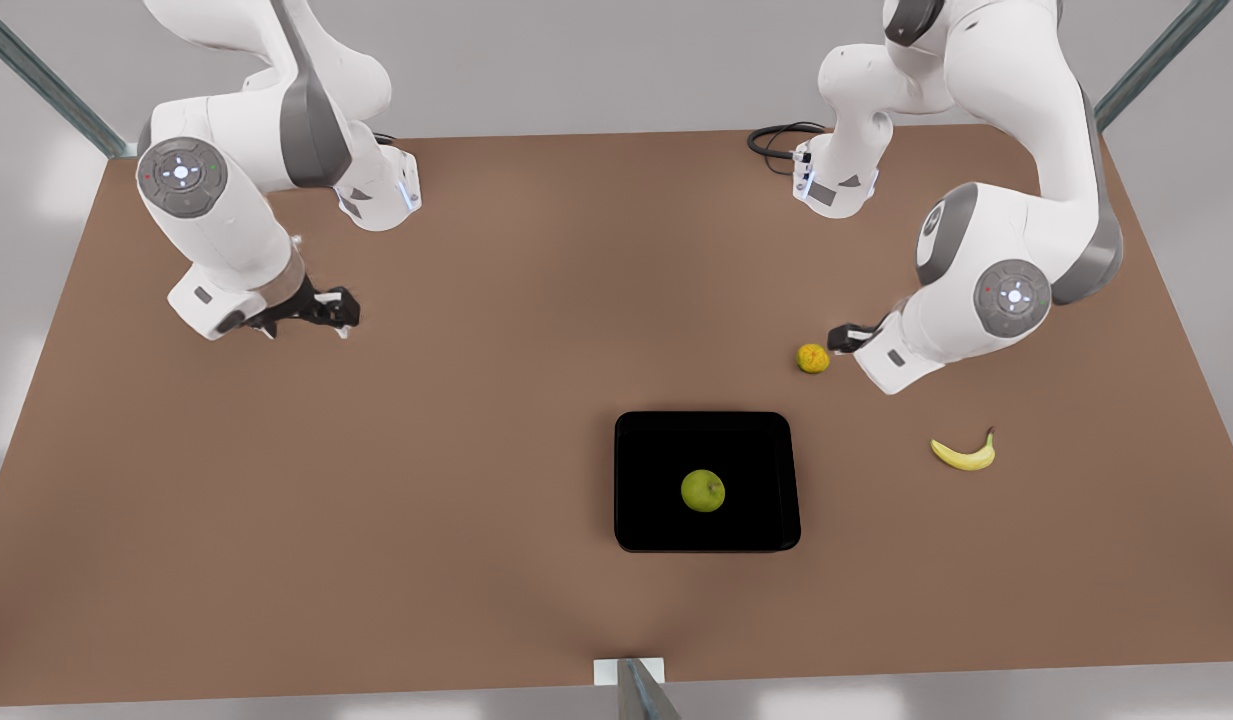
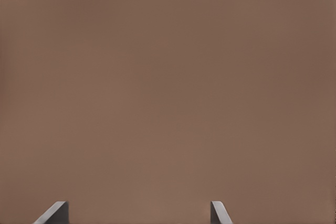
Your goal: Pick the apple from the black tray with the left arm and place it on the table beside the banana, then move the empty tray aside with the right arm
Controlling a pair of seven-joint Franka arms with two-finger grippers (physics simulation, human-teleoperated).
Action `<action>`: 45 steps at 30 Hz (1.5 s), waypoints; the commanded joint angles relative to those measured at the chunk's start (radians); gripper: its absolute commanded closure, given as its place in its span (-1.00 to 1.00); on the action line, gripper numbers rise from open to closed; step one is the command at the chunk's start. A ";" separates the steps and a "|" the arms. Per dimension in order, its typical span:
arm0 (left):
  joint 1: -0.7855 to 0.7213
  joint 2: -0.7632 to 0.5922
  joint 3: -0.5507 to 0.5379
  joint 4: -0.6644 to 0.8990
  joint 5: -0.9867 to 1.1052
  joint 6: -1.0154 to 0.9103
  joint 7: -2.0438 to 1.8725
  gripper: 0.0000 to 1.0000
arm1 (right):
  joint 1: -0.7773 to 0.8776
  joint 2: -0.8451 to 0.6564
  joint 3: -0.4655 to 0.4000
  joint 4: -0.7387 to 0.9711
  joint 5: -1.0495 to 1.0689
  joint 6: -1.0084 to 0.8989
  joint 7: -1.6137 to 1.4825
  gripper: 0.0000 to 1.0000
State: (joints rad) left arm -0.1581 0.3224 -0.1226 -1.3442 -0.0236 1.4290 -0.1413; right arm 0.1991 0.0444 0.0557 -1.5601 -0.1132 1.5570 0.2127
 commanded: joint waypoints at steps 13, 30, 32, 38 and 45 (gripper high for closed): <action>-0.402 0.247 -0.239 0.108 0.088 0.355 0.726 -1.00 | -0.116 0.164 -0.011 0.012 0.093 0.069 -0.389 -1.00; -0.202 0.455 -0.290 0.043 0.528 0.685 0.921 -1.00 | -0.211 0.319 0.030 0.118 0.245 0.094 -0.484 -1.00; -0.158 0.445 -0.344 0.043 0.567 0.682 0.922 -1.00 | -0.213 0.319 0.030 0.117 0.244 0.075 -0.487 -1.00; -0.024 0.423 -0.463 0.060 0.760 0.686 0.994 -1.00 | -0.218 0.316 0.027 0.110 0.251 0.074 -0.447 -1.00; 0.000 0.529 -0.460 0.085 0.883 0.763 0.985 -1.00 | -0.210 0.318 0.032 0.117 0.239 0.080 -0.401 -1.00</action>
State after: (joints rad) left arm -0.1587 0.8445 -0.5823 -1.2614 0.8095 2.1462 0.6849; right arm -0.0109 0.3634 0.0871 -1.4441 0.1278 1.6357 -0.1879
